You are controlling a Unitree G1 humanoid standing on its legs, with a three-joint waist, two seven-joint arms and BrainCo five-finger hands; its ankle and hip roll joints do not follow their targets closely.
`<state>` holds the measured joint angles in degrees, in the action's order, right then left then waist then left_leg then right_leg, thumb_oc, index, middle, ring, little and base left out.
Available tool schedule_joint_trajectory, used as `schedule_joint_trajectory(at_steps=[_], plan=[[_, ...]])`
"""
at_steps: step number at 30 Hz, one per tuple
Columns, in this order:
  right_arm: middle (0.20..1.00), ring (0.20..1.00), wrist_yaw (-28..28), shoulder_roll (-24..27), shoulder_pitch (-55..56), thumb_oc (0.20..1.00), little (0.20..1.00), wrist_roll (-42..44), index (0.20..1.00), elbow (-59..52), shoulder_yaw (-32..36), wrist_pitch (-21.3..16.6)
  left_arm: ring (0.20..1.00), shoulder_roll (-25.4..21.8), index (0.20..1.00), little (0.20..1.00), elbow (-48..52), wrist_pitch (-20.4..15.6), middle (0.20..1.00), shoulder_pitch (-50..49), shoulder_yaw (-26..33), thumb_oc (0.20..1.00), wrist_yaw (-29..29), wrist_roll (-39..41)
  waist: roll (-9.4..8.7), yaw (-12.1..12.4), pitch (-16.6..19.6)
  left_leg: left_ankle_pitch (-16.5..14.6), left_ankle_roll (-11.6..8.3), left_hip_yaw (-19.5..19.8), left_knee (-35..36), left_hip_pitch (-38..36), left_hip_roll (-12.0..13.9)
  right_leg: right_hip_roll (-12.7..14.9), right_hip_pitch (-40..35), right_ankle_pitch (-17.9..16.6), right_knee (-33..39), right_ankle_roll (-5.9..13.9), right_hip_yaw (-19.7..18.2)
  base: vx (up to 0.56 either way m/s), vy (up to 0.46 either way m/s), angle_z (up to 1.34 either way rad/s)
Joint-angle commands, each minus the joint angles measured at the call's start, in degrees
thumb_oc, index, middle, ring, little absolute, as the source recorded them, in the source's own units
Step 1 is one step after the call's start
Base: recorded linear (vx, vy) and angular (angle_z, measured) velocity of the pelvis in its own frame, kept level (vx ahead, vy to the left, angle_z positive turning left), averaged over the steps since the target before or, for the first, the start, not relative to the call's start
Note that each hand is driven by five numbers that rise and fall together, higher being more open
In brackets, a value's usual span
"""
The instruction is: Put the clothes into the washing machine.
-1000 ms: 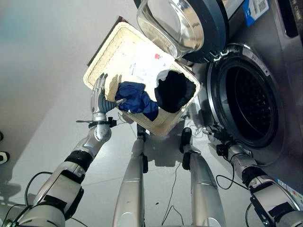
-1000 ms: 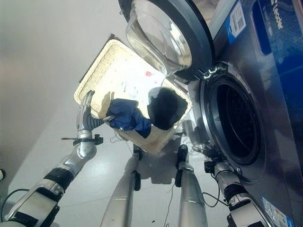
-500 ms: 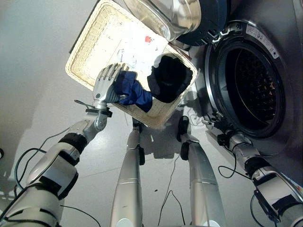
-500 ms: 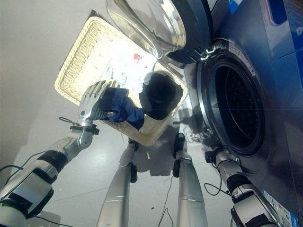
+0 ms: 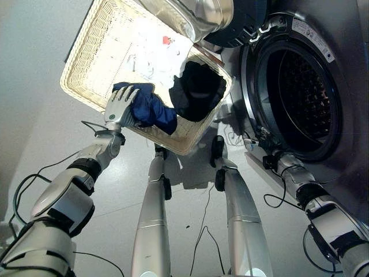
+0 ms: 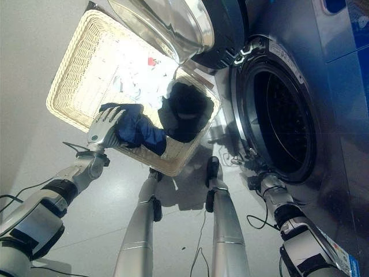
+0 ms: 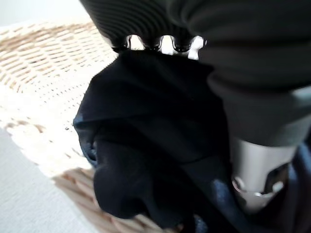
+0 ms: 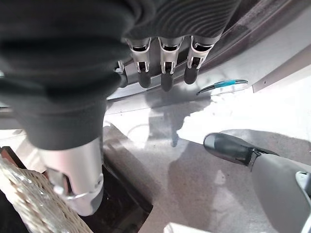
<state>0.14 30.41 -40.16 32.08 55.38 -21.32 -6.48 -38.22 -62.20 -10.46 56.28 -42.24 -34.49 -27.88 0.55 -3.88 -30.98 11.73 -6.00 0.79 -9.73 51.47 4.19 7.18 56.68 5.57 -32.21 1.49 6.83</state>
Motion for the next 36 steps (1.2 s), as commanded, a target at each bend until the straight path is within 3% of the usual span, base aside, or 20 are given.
schedule_joint_trajectory(at_steps=[1,10,11,12,13,21,25,26,32,33,35,36], plan=[[1.0,1.0,-0.11,2.83,0.15,1.0,1.0,1.72,1.0,-1.13,-1.78,-1.57,1.0,-0.48,1.0,1.0,-2.1,1.8,1.0,1.38,1.1,1.0,4.57,2.44,-2.61,1.18,1.19,-8.71,-0.98,-1.33,-10.48,2.08,-1.62,-2.81,-2.0,-8.52,10.59,5.87,-1.81,0.0,0.0,0.0],[1.0,1.0,0.13,1.96,-2.06,1.0,1.0,2.28,1.0,-0.96,-3.26,-1.53,1.0,1.0,1.0,1.0,-5.27,4.09,1.0,2.96,0.43,1.0,8.22,3.12,-3.25,0.86,1.19,-8.32,-1.2,-1.18,-10.09,2.85,-1.31,-3.03,-1.44,-8.8,11.06,6.0,-1.93,0.0,0.0,0.0],[1.0,1.0,0.1,1.94,-2.09,1.0,1.0,2.27,1.0,-0.92,-3.27,-1.6,0.928,1.06,0.928,0.928,-5.35,4.07,0.928,3.04,0.41,0.928,8.33,3.06,-3.28,0.84,1.19,-8.32,-1.2,-1.19,-10.08,2.87,-1.31,-3.03,-1.42,-8.8,11.07,6.01,-1.94,0.0,0.0,0.0],[1.0,1.0,0.25,1.73,-2.31,1.0,1.0,2.29,1.0,-0.99,-3.33,-1.81,0.448,1.37,0.448,0.448,-5.66,4.09,0.448,3.41,0.14,0.448,9.12,2.7,-3.42,0.76,1.19,-8.32,-1.21,-1.25,-10.0,3.08,-1.29,-3.07,-1.26,-8.81,11.18,6.01,-1.86,0.0,0.0,0.0],[1.0,1.0,0.33,1.67,-2.46,1.0,1.0,2.39,1.0,-0.98,-3.44,-1.94,0.2,1.51,0.2,0.2,-5.93,3.89,0.2,3.62,-0.06,0.2,9.54,2.54,-3.48,0.73,1.19,-8.31,-1.19,-1.22,-10.0,3.19,-1.29,-3.1,-1.15,-8.84,11.17,6.01,-1.86,0.0,0.0,0.0],[1.0,1.0,0.99,1.21,-3.76,1.0,1.0,4.32,1.0,-2.12,-3.89,-3.81,0.2,2.77,0.2,0.2,-6.36,2.75,0.2,4.67,-1.01,0.2,11.56,4.7,-3.83,0.49,1.19,-8.02,-1.34,-1.53,-9.53,2.85,-1.05,-3.16,-1.38,-9.16,11.38,6.28,-1.67,0.0,0.0,0.0],[1.0,1.0,1.75,0.95,-3.08,1.0,1.0,8.32,1.0,-4.8,-3.27,-6.38,0.2,2.69,0.2,0.2,-5.52,0.5,0.2,3.96,1.41,0.2,8.89,11.49,-3.87,0.46,1.19,-7.91,-1.38,-1.56,-9.31,2.56,-1.12,-3.1,-1.59,-9.32,11.61,6.39,-1.72,0.0,0.0,0.0],[1.0,1.0,2.36,0.71,-2.61,1.0,1.0,9.68,1.0,-6.39,-2.69,-7.56,0.2,2.63,0.2,0.2,-4.92,-1.42,0.2,3.39,3.25,0.2,7.29,13.57,-3.81,0.49,1.19,-7.92,-1.5,-1.56,-9.24,2.55,-1.15,-2.94,-1.56,-9.38,11.77,6.44,-1.68,0.0,0.0,0.0],[1.0,1.0,3.57,0.24,-1.43,1.0,1.0,10.71,1.0,-9.35,-1.68,-8.61,0.2,2.71,0.2,0.2,-2.95,-3.24,0.2,1.93,5.65,0.2,4.9,14.24,-3.67,0.61,1.19,-7.88,-1.6,-1.55,-8.87,2.32,-1.29,-2.8,-1.67,-9.34,11.97,6.47,-1.61,0.0,0.0,0.0],[1.0,1.0,6.51,0.3,1.24,1.0,1.0,13.9,1.0,-17.08,-0.24,-9.76,0.2,2.83,0.2,0.2,3.49,-7.68,0.2,-1.54,10.28,0.2,-0.3,17.85,-3.35,0.92,1.19,-7.9,-1.66,-1.52,-8.6,2.09,-1.59,-2.57,-1.8,-9.05,11.85,6.45,-1.53,0.0,0.0,0.0],[1.0,1.0,6.66,0.29,1.7,1.0,1.0,14.38,1.0,-18.06,-0.05,-10.13,0.2,2.92,0.2,0.2,4.6,-8.49,0.2,-2.13,11.03,0.2,-0.94,18.34,-3.31,0.97,1.19,-7.92,-1.64,-1.51,-8.58,2.03,-1.63,-2.55,-1.82,-9.02,11.78,6.43,-1.48,0.0,0.0,0.0],[1.0,1.0,7.22,-0.14,3.79,1.0,1.0,17.51,1.0,-23.34,0.64,-11.14,0.2,3.37,0.2,0.2,10.46,-11.32,0.2,-4.45,14.11,0.2,-3.02,20.44,-3.15,1.29,1.19,-8.06,-1.61,-1.36,-8.56,2.05,-1.84,-2.35,-1.8,-8.73,11.5,6.38,-1.14,0.0,0.0,0.0]])
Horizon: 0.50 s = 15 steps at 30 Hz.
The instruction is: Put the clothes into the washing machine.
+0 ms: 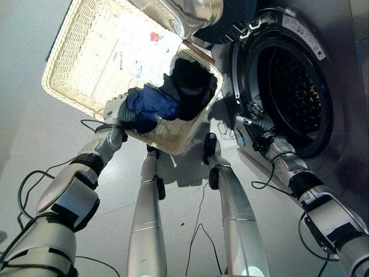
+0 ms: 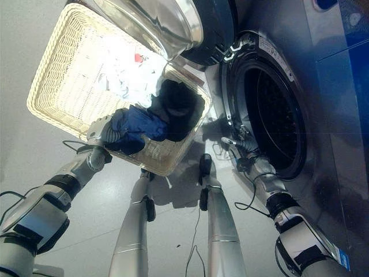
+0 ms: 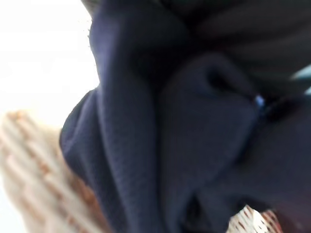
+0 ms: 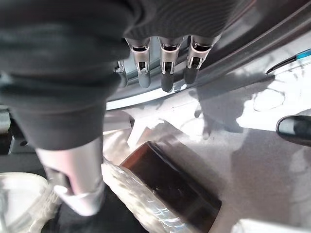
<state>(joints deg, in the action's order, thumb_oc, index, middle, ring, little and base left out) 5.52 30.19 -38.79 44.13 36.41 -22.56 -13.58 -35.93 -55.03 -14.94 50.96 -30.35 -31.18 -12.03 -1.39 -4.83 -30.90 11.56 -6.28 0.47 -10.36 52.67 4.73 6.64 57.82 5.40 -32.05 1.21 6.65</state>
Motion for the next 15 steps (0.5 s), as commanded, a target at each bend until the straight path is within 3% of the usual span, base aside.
schedule_joint_trajectory(at_steps=[1,5,8,15], plan=[[1.0,1.0,1.32,-0.58,3.93,1.0,1.0,7.3,1.0,-7.62,2.69,-4.77,0.2,1.57,0.2,0.2,7.07,-9.3,0.2,-0.72,3.53,0.2,-8.49,4.1,-1.11,2.43,1.11,-8.03,-1.26,-0.89,-7.95,0.92,-2.55,-1.69,-2.87,-8.43,11.23,6.68,-0.83,0.0,-0.037,0.02],[1.0,1.0,-2.93,-3.02,7.68,1.0,1.0,9.96,1.0,-15.62,4.61,-5.39,0.2,3.38,0.2,0.2,17.57,-14.38,0.2,-5.0,6.02,0.2,-12.27,0.26,-0.73,3.18,1.11,-8.37,-0.87,-0.29,-7.67,0.89,-3.2,-1.37,-2.86,-8.21,11.1,6.9,-0.29,0.0,-0.036,0.06],[1.0,1.0,-6.19,-4.69,9.28,1.0,1.0,10.72,1.0,-23.29,4.49,-3.65,0.2,3.52,0.2,0.2,27.06,-14.96,0.2,-7.24,6.84,0.2,-12.41,-5.19,-0.61,3.84,1.11,-8.49,-0.67,0.04,-7.43,0.84,-3.56,-0.93,-2.93,-8.12,11.02,7.08,0.41,0.0,-0.06,0.07],[1.0,1.0,-12.73,-5.55,9.28,1.0,1.0,13.63,1.0,-29.83,2.81,1.62,0.2,3.17,0.2,0.2,35.45,-15.8,0.2,-7.68,6.31,0.2,-11.12,-11.65,-0.43,4.41,1.11,-8.36,-0.37,0.25,-7.15,0.54,-3.9,-0.23,-3.12,-8.19,10.95,7.16,1.21,0.01,-0.02,0.03]])
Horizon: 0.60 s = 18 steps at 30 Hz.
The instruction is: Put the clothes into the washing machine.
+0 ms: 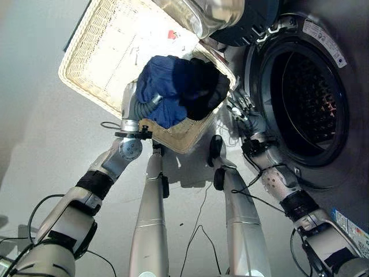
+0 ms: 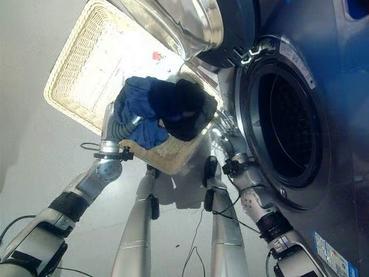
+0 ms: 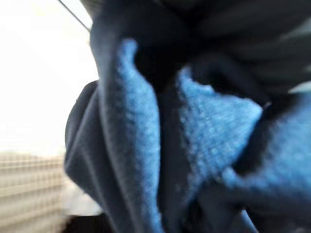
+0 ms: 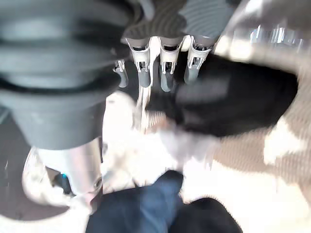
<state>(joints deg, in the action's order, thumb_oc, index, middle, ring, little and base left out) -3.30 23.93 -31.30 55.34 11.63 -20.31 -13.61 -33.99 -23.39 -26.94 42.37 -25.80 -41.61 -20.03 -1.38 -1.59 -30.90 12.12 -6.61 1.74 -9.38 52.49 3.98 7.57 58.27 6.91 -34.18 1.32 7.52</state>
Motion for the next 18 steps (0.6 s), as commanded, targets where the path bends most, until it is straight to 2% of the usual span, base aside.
schedule_joint_trajectory(at_steps=[1,4,6,14,18], plan=[[1.0,1.0,-5.58,0.79,1.14,1.0,1.0,3.6,1.0,-6.18,0.02,3.44,0.2,0.95,0.2,0.2,4.99,-3.43,0.2,1.49,1.38,0.2,-0.37,-5.65,-0.39,1.23,1.11,-8.91,0.01,-1.1,-8.14,0.72,-3.17,-1.09,-3.52,-9.7,13.01,7.04,0.46,0.0,0.0,0.0],[1.0,1.0,-8.48,1.24,-0.5,1.0,1.0,7.37,1.0,-9.17,-1.68,7.58,0.2,-0.4,0.2,0.2,7.56,-3.02,0.2,3.52,-0.4,0.2,1.16,-7.7,-0.37,1.38,1.11,-8.72,0.01,-1.17,-8.09,0.48,-3.27,-0.88,-3.71,-9.93,13.07,7.14,0.81,0.01,-0.009,0.02],[1.0,1.0,-9.12,1.29,-1.23,1.0,1.0,9.65,1.0,-10.99,-2.82,8.98,0.2,-0.92,0.2,0.2,9.35,-3.1,0.2,4.35,-1.63,0.2,2.52,-7.41,-0.3,1.49,1.11,-8.67,0.0,-1.04,-8.24,0.47,-3.44,-0.75,-3.74,-10.11,13.09,7.21,0.93,0.02,-0.024,0.11],[1.0,1.0,-11.3,0.37,-2.45,1.0,1.0,14.79,1.0,-13.23,-4.54,9.54,0.2,-0.98,0.2,0.2,11.39,-2.45,0.2,5.84,-3.98,0.2,4.4,-9.35,-0.12,1.67,1.11,-8.62,0.01,-1.13,-7.91,0.17,-3.59,-0.54,-3.93,-10.33,13.43,7.42,1.3,0.0,-0.004,0.02],[1.0,1.0,-11.98,-0.19,-3.7,1.0,1.0,16.42,1.0,-14.54,-5.24,8.94,0.2,-1.39,0.2,0.2,12.23,-0.79,0.2,7.38,-5.85,0.2,5.91,-10.24,-0.02,1.7,1.11,-8.67,-0.03,-1.25,-8.13,0.31,-3.63,-0.23,-3.76,-10.57,13.48,7.58,1.59,0.0,0.0,0.0]])
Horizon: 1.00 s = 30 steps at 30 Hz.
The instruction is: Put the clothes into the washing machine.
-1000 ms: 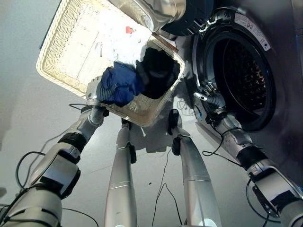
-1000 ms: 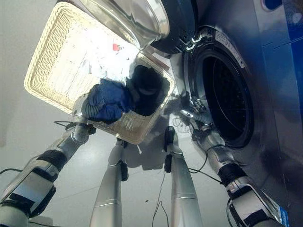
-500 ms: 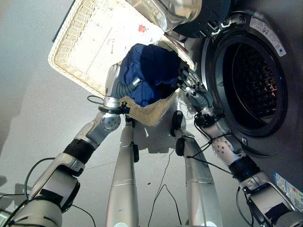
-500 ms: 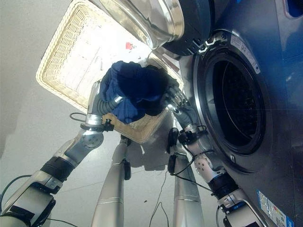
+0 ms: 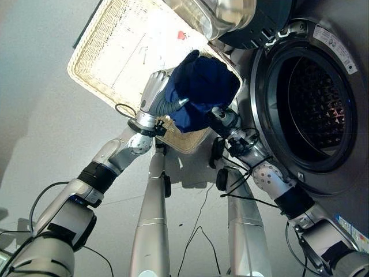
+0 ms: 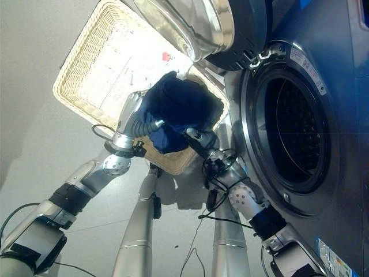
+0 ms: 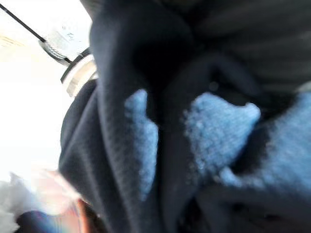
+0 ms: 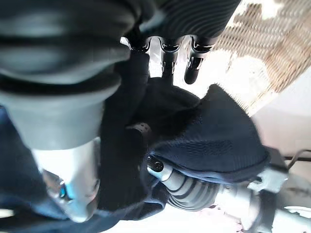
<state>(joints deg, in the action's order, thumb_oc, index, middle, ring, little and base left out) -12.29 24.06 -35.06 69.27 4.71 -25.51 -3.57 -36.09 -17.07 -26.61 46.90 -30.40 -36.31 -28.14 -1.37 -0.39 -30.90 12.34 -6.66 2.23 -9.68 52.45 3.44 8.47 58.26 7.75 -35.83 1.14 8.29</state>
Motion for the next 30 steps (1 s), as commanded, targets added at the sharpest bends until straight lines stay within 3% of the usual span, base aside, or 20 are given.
schedule_joint_trajectory(at_steps=[1,7,8,9,10,15,25,26,27,28,29,30], plan=[[1.0,1.0,-3.02,-0.22,-0.15,1.0,1.0,2.84,1.0,-8.04,-0.13,-1.51,0.2,0.55,0.2,0.2,6.01,-0.93,0.2,3.09,-1.47,0.2,1.11,-1.79,-0.01,0.5,1.1,-8.85,0.0,-1.77,-7.79,0.33,-3.12,-1.14,-3.77,-11.45,15.22,7.79,0.84,0.0,0.0,0.0],[1.0,1.0,-3.6,-0.34,-0.82,1.0,1.0,4.28,1.0,-9.34,-0.07,-3.67,0.2,0.16,0.2,0.2,6.41,-0.46,0.2,3.91,-2.37,0.2,3.11,-1.49,0.05,0.52,1.1,-8.77,-0.06,-1.96,-7.81,0.33,-3.17,-0.84,-3.79,-11.75,15.43,7.94,1.14,0.0,0.0,0.0],[0.859,0.859,-3.6,-0.54,-0.83,0.859,0.859,4.14,0.859,-9.67,0.05,-4.47,0.2,0.19,0.2,0.2,6.57,-0.4,0.2,3.99,-2.38,0.2,3.55,-1.27,0.05,0.51,1.1,-8.74,-0.03,-2.0,-7.8,0.34,-3.19,-0.87,-3.79,-11.78,15.44,7.95,1.16,0.0,0.0,0.0],[0.373,0.373,-3.64,-0.54,-0.87,0.373,0.373,4.69,0.373,-9.99,0.15,-5.25,0.2,0.19,0.2,0.2,6.6,-0.51,0.2,4.0,-2.44,0.2,3.74,-1.3,0.07,0.48,1.1,-8.77,-0.05,-2.08,-7.84,0.39,-3.13,-0.82,-3.65,-11.81,15.32,8.0,1.16,0.0,0.0,0.0],[0.2,0.2,-3.77,-0.68,-0.9,0.2,0.2,5.14,0.2,-10.08,0.31,-6.02,0.2,0.18,0.2,0.2,6.63,-0.5,0.2,4.1,-2.62,0.2,3.93,-1.1,0.1,0.44,1.1,-8.75,-0.07,-2.19,-7.87,0.43,-3.09,-0.8,-3.6,-11.81,15.29,8.03,1.18,0.0,0.0,0.0],[0.2,0.2,-2.51,-1.74,-1.09,0.2,0.2,5.43,0.2,-10.18,0.99,-8.33,0.2,0.9,0.2,0.2,6.53,-0.35,0.2,4.04,-2.6,0.2,3.74,-2.2,0.23,0.41,1.1,-8.7,-0.08,-2.39,-7.89,0.65,-3.11,-0.85,-3.28,-11.87,15.16,8.07,1.13,0.0,0.0,0.0],[0.2,0.2,-1.24,-2.03,-0.08,0.2,0.2,5.57,0.2,-10.55,1.86,-8.82,0.2,1.29,0.2,0.2,7.48,2.17,0.2,3.32,-1.6,0.2,2.19,-4.83,0.28,0.32,1.1,-8.6,-0.05,-2.73,-7.74,0.68,-3.14,-0.76,-3.06,-12.05,15.13,8.18,1.27,0.0,0.0,0.0],[0.2,0.2,-1.19,-1.96,0.02,0.2,0.2,5.61,0.2,-10.65,1.79,-8.93,0.363,1.25,0.363,0.363,7.51,4.04,0.363,3.2,-1.51,0.363,0.72,-5.44,0.3,0.31,1.1,-8.54,-0.1,-2.76,-7.77,0.81,-3.15,-0.78,-3.0,-12.07,15.16,8.19,1.25,0.0,0.0,0.0],[0.2,0.2,-1.05,-2.08,0.12,0.2,0.2,5.61,0.2,-10.7,1.75,-8.97,0.78,1.29,0.78,0.78,7.33,5.27,0.78,3.13,-1.51,0.78,-0.28,-5.73,0.34,0.32,1.1,-8.53,-0.09,-2.81,-7.78,0.77,-3.12,-0.75,-3.01,-12.03,15.08,8.21,1.25,0.0,0.0,0.0],[0.2,0.2,-0.99,-2.12,0.16,0.2,0.2,5.58,0.2,-10.72,1.74,-8.99,0.937,1.31,0.937,0.937,7.27,5.48,0.937,3.11,-1.53,0.937,-0.57,-5.84,0.34,0.33,1.1,-8.53,-0.09,-2.82,-7.77,0.74,-3.12,-0.74,-3.03,-12.02,15.06,8.22,1.24,0.0,0.0,0.0],[0.2,0.2,-0.9,-2.24,0.22,0.2,0.2,5.5,0.2,-10.71,1.7,-9.09,1.0,1.32,1.0,1.0,6.91,6.19,1.0,3.15,-1.44,1.0,-1.33,-6.02,0.33,0.32,1.1,-8.52,-0.08,-2.85,-7.79,0.73,-3.09,-0.73,-3.03,-12.01,15.01,8.21,1.25,0.0,0.0,0.0],[0.2,0.2,-0.87,-2.43,0.25,0.2,0.2,5.5,0.2,-10.68,1.67,-9.13,1.0,1.43,1.0,1.0,6.58,6.63,1.0,3.06,-1.33,1.0,-2.12,-6.23,0.31,0.37,1.1,-8.53,-0.05,-2.84,-7.87,0.79,-3.11,-0.72,-3.0,-11.97,14.96,8.2,1.25,0.0,0.0,0.0]])
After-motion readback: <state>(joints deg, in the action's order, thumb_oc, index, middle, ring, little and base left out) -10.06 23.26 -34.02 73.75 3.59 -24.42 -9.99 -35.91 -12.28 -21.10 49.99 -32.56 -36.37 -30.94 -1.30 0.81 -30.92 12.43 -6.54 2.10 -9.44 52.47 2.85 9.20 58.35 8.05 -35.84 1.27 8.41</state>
